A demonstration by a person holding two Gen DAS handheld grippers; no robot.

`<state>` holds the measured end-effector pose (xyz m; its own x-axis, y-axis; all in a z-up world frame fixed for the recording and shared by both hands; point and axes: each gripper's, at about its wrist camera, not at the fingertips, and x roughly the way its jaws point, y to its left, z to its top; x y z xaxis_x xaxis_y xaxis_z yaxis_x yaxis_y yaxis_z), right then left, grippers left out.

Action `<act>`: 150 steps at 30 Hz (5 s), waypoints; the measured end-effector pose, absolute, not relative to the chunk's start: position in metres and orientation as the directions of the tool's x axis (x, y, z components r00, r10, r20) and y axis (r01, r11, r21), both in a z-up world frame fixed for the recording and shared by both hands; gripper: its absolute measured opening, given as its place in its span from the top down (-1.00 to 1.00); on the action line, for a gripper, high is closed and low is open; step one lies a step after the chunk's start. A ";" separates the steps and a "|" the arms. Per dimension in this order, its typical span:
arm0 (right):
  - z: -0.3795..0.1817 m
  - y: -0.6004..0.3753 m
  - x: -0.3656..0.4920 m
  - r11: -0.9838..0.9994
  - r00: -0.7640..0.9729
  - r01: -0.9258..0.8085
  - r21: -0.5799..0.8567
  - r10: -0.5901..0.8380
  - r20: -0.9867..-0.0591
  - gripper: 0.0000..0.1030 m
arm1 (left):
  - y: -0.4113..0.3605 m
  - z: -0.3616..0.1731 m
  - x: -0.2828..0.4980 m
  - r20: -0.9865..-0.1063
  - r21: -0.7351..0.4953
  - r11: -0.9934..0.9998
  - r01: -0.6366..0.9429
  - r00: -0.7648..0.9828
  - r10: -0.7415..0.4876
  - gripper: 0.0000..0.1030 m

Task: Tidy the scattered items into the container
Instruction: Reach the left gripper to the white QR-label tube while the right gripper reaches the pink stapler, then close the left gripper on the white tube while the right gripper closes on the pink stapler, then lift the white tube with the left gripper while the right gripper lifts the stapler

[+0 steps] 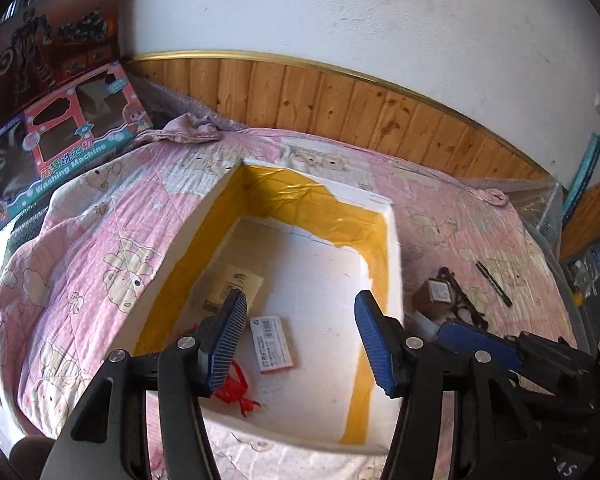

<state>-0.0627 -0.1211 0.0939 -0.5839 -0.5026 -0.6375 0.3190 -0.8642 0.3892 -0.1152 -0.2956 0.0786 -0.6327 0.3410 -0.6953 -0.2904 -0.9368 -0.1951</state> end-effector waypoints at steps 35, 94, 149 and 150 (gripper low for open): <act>-0.040 0.058 -0.128 -0.885 -0.472 -0.051 0.463 -0.388 -0.792 0.67 | -0.131 -0.082 -0.132 -0.883 -0.174 -0.899 -0.401 -0.341 0.323 0.61; -0.046 0.061 -0.140 -0.900 -0.514 -0.057 0.432 -0.345 -0.785 0.47 | -0.131 -0.065 -0.117 -0.855 -0.174 -0.908 -0.381 -0.400 0.331 0.62; -0.001 0.036 0.007 -0.910 -0.534 -0.086 0.407 -0.303 -0.790 0.46 | -0.129 0.002 -0.015 -0.817 -0.171 -0.854 -0.491 -0.414 0.401 0.62; 0.000 0.036 0.008 -0.910 -0.535 -0.084 0.406 -0.302 -0.789 0.46 | -0.130 0.002 -0.014 -0.816 -0.172 -0.854 -0.491 -0.414 0.403 0.62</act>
